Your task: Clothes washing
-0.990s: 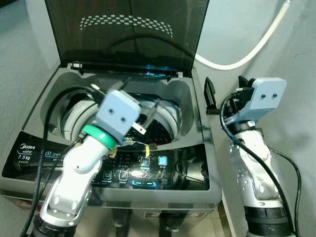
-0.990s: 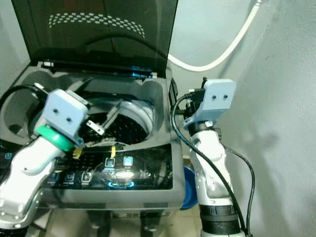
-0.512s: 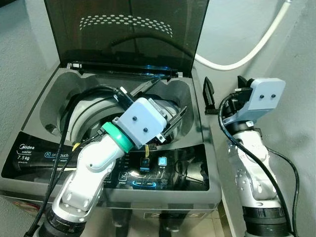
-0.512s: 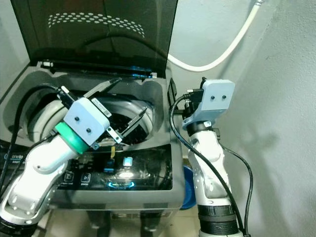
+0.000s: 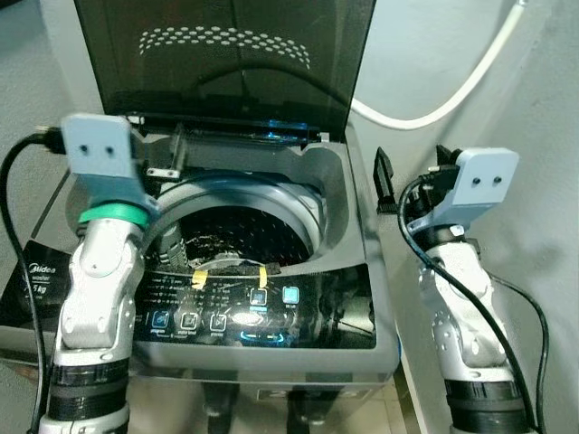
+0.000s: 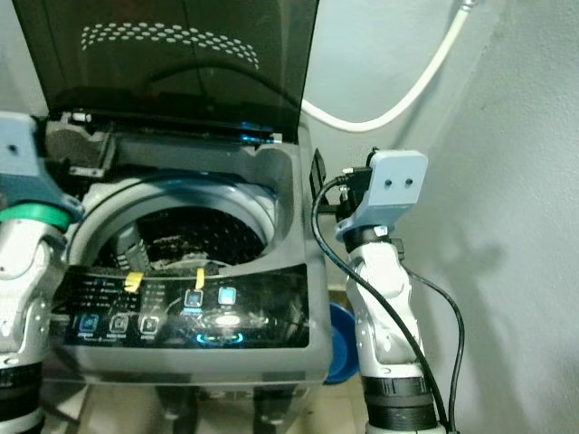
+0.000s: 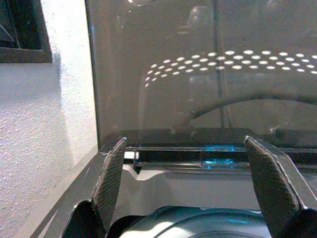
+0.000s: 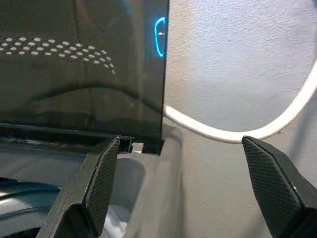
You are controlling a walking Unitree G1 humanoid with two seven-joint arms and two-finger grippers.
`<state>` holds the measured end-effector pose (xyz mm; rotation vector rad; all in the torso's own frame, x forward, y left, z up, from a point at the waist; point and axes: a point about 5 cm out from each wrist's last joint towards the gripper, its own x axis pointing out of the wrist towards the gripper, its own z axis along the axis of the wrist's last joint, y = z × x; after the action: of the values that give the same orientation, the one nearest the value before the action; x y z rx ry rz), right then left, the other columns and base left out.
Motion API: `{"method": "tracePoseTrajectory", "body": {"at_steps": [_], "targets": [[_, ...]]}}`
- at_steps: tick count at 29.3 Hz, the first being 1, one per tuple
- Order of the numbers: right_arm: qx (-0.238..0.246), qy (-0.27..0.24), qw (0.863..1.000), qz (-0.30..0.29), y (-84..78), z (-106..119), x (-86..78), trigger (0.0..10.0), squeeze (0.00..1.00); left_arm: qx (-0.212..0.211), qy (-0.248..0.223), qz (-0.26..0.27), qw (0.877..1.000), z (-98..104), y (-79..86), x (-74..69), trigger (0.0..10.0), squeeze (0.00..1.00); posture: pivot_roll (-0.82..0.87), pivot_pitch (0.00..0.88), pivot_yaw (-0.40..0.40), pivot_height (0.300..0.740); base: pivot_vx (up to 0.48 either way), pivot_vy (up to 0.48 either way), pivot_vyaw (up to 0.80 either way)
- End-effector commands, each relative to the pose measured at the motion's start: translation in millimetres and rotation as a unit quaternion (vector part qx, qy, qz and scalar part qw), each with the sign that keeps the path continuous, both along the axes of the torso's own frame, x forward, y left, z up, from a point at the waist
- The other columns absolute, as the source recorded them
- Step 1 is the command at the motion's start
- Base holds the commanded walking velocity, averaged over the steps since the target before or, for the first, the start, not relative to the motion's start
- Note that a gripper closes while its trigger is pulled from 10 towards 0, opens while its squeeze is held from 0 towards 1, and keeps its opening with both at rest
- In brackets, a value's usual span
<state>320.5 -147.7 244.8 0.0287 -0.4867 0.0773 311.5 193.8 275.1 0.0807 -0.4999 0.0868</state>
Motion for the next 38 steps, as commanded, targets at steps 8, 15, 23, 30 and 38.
{"method": "tracePoseTrajectory", "body": {"at_steps": [8, 15, 23, 30, 38], "targets": [[-0.007, -0.001, 1.0, -0.004, -2.8, -0.8, 0.5, 10.0, 0.0, 0.057, 0.024, -0.017, 0.998, -10.6, -5.5, -3.5, 10.0, 0.0, 0.06, 0.04, -0.036, 0.74, 0.0, 0.0, 0.0], [-0.006, -0.006, 1.0, -0.002, 1.6, 1.0, 1.9, 10.0, 0.0, 0.062, 0.035, -0.024, 0.997, -12.7, -10.6, 4.9, 10.0, 0.0, 0.06, 0.04, -0.034, 0.74, 0.0, 0.0, 0.0], [-0.006, -0.007, 1.0, -0.006, 1.3, 0.5, 1.9, 10.0, 0.0, 0.064, 0.04, -0.038, 0.996, -13.6, -15.0, 6.9, 10.0, 0.0, 0.05, 0.04, -0.029, 0.74, -0.123, 0.0, 0.0], [-0.008, -0.007, 1.0, -0.006, 1.5, 0.4, 2.2, 10.0, 0.0, 0.063, 0.039, -0.038, 0.996, -13.4, -14.9, 6.3, 10.0, 0.0, 0.05, 0.042, -0.029, 0.74, -0.361, 0.0, 0.0], [-0.008, -0.007, 1.0, -0.005, 1.8, 0.4, 2.5, 10.0, 0.0, 0.063, 0.039, -0.038, 0.997, -13.6, -14.7, 6.6, 10.0, 0.0, 0.05, 0.041, -0.03, 0.74, -0.369, 0.0, 0.0]]}}
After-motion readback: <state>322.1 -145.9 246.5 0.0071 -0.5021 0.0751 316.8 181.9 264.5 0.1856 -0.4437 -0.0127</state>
